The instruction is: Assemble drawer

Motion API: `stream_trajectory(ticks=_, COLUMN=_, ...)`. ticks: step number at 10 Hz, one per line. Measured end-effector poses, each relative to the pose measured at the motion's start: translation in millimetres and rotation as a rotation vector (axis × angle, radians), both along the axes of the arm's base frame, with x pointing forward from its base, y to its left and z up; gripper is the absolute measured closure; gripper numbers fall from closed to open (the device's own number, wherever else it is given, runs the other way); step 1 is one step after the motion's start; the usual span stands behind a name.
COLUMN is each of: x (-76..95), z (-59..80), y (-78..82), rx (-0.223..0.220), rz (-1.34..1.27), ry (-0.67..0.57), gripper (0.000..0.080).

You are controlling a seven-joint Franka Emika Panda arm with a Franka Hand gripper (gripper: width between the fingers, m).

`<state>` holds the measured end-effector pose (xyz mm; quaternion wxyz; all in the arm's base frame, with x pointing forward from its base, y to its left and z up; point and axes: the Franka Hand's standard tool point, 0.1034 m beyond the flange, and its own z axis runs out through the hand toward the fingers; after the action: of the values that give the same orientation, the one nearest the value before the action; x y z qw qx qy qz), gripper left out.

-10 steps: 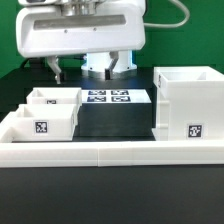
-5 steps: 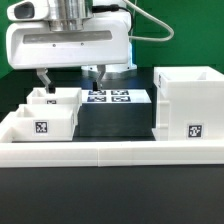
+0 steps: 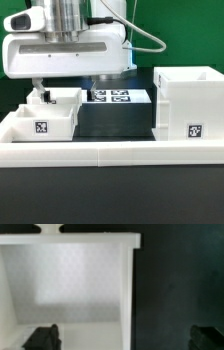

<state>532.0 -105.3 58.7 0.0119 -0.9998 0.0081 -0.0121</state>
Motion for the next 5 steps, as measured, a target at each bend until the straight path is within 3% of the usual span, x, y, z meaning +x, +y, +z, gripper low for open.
stream_trajectory(ticks=5, x=-9.2, z=-31.2, y=7.6, rx=-0.025, rz=0.008, ry=0.004, gripper=0.015)
